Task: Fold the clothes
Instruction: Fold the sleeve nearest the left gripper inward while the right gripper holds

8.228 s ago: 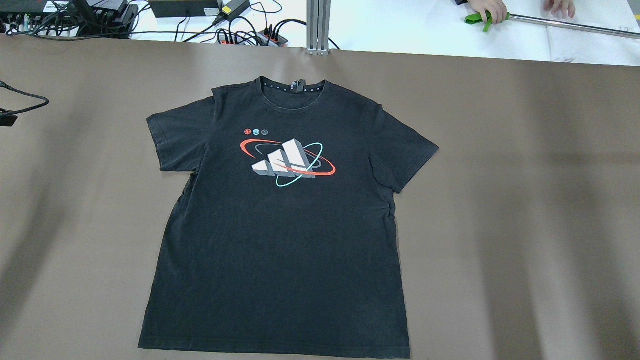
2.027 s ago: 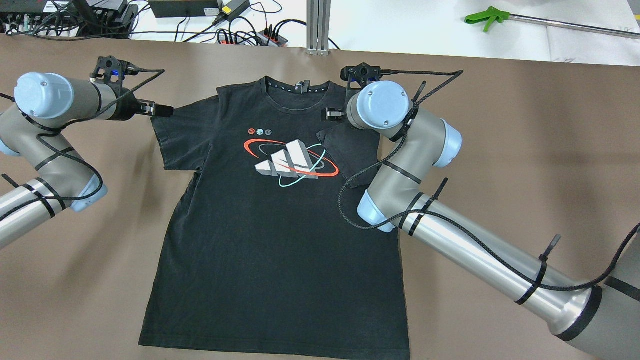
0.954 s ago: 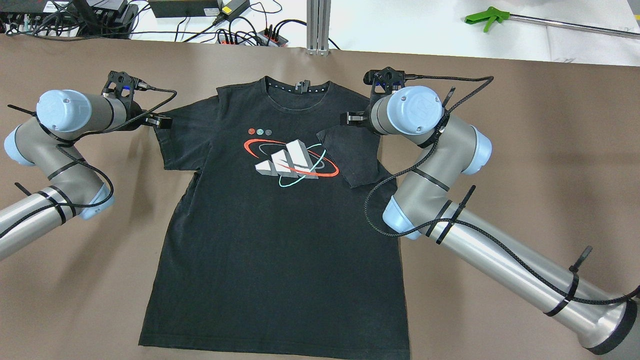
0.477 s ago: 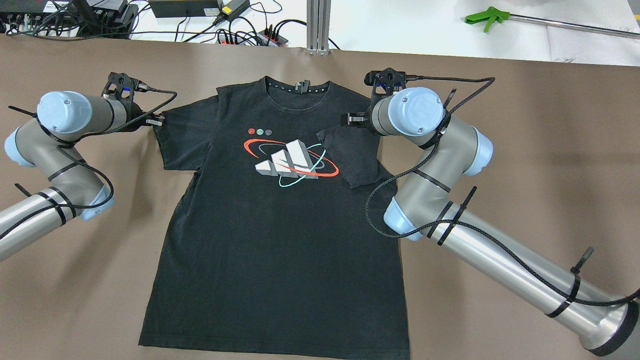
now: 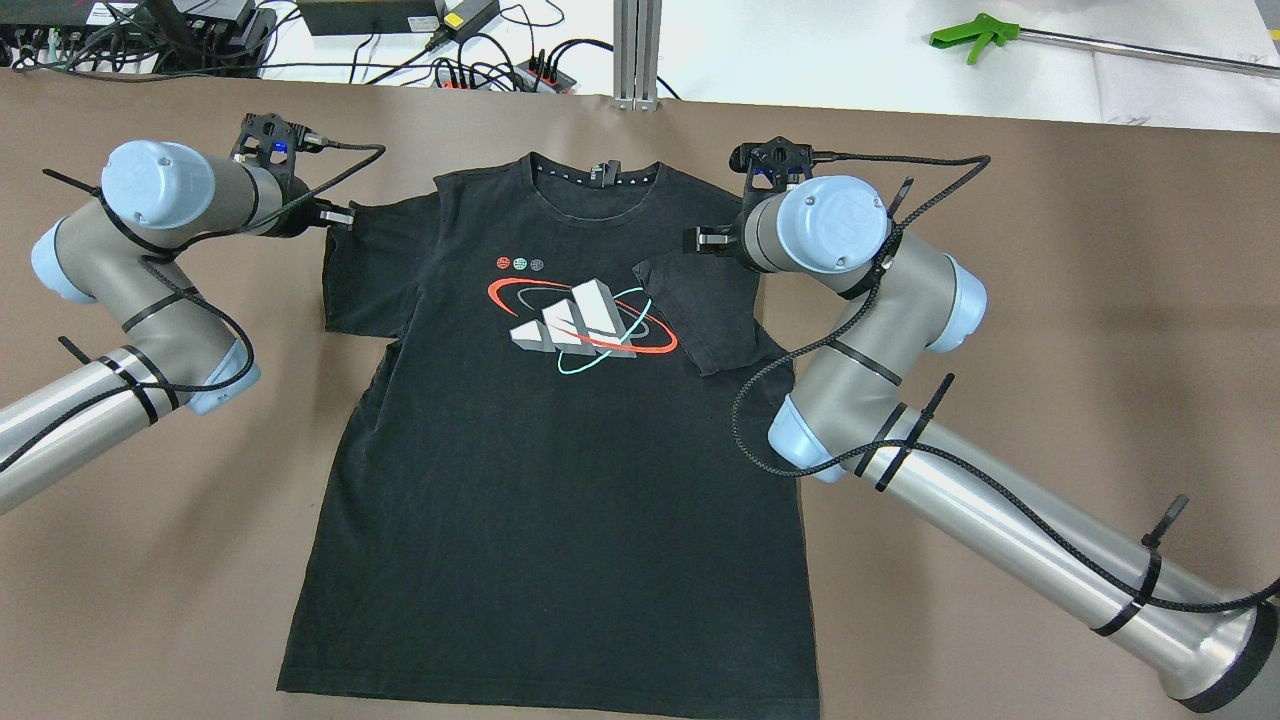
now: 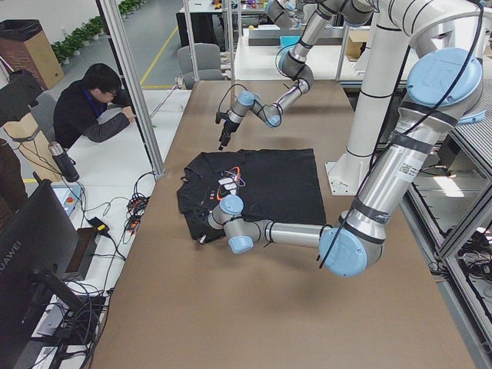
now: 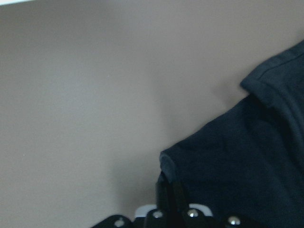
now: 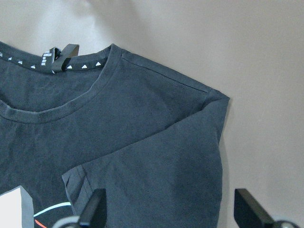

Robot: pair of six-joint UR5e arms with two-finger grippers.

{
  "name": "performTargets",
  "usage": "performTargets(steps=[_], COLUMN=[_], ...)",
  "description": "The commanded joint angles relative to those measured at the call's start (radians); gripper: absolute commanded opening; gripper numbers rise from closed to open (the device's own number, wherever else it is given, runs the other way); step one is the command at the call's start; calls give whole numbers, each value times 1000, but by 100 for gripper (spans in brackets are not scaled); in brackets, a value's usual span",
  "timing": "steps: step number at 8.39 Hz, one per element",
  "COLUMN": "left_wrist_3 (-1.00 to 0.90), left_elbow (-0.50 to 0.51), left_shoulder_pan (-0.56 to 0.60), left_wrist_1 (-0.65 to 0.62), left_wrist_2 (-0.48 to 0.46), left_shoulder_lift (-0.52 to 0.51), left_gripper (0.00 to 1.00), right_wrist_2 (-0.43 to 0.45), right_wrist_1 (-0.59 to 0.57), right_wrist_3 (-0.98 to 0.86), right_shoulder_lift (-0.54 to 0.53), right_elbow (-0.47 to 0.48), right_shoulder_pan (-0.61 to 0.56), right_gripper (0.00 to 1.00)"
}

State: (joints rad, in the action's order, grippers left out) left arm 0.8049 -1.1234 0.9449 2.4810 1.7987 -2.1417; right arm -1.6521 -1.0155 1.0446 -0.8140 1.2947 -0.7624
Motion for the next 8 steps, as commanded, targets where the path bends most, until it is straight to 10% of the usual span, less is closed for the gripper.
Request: performTargets(steps=[1,3,5,6,7,8], left_wrist_3=[104,268,348,355,341,344], left_elbow=[-278,-296,-73,12,58,83], left_shoulder_pan=[0,-131,-184,-190,-199,-199], left_wrist_1=[-361,-434,-441,-407,-337,-292], left_wrist_2=[19,-94,-167,-215,-308,-312], left_shoulder_lift=[-21,-110,-309,-344,-340,-346], left_gripper=[0,0,0,28,94,95], right_wrist_2=[0,0,0,2,5,5], right_wrist_1=[2,2,2,2,2,2], right_wrist_3=[-2,-2,-3,-3,-2,0], right_shoulder_lift=[1,-10,-40,-40,-43,-45], right_elbow=[-2,6,38,38,38,40], right_shoulder_pan=[0,0,0,0,0,0], right_gripper=[94,94,94,94,94,94])
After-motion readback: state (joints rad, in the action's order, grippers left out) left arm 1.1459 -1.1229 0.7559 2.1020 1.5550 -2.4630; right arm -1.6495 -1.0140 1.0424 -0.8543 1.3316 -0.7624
